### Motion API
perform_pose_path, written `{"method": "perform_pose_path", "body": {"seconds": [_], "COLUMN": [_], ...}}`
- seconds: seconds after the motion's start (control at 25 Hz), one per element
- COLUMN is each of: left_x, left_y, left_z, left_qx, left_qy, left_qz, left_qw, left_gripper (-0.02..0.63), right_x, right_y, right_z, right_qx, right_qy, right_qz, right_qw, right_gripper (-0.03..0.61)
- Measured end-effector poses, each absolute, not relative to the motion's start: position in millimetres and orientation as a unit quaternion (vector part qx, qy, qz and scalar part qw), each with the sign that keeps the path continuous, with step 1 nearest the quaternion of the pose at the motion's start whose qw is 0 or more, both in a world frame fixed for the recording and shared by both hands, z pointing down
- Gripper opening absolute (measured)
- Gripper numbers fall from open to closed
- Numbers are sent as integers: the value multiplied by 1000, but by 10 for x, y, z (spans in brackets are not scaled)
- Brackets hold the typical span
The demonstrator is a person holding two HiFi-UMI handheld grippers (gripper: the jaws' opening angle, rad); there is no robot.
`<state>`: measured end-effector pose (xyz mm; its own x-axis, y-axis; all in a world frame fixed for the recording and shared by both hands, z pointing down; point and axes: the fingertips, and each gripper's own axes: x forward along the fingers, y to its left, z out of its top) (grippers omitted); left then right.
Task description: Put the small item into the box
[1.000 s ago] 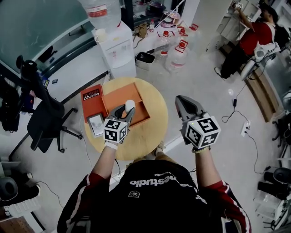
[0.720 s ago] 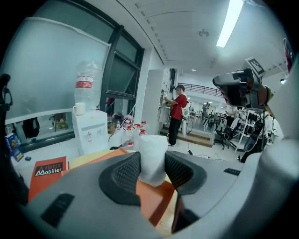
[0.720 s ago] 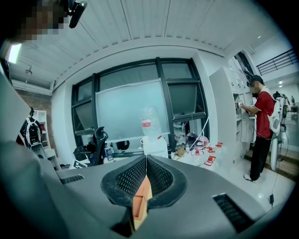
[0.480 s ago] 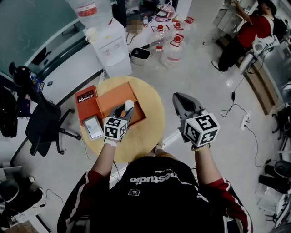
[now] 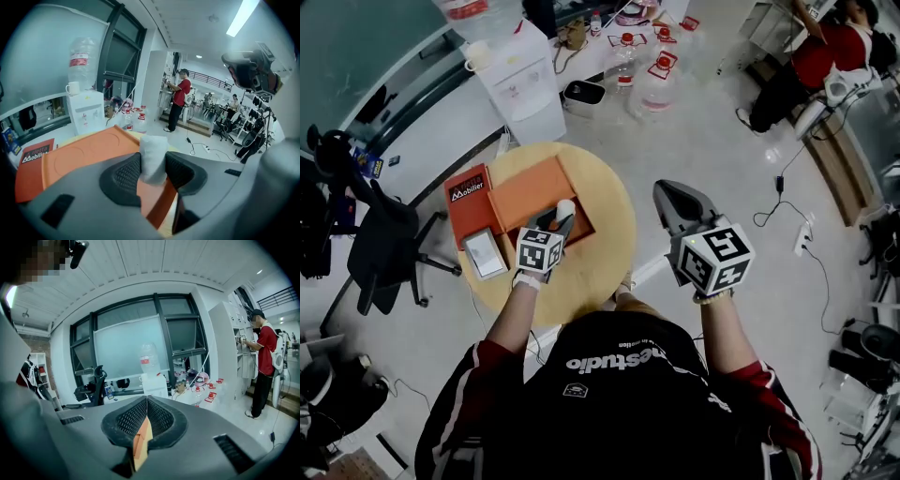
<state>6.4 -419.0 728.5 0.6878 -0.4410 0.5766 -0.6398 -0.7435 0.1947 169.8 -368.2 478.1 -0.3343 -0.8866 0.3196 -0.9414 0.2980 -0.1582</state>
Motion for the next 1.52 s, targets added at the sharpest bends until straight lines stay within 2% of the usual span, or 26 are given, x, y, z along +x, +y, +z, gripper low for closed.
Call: {"method": "perform_pose_path", "body": {"seconds": [0.48,0.92,1.52], "left_x": [140,303,349], "left_y": [-4193,-4189,-4099], "left_z": [7749,8097,8206], "left_qx": [880,882,874], "left_qy": [-295,-266,-251], "left_qz": [296,319,343], "left_qw": [227,221,236], "left_gripper": [170,172,173], "right_x": [1900,1964,1935], "right_y": [-3751,-3796,-3803], "right_z": [4975,5115,5170], "right_qx": [574,574,569], "right_qy": [-793,-789,-789], "right_qz": [185,199,207], "right_qw": [89,95,101], "right_gripper": [28,28,28]}}
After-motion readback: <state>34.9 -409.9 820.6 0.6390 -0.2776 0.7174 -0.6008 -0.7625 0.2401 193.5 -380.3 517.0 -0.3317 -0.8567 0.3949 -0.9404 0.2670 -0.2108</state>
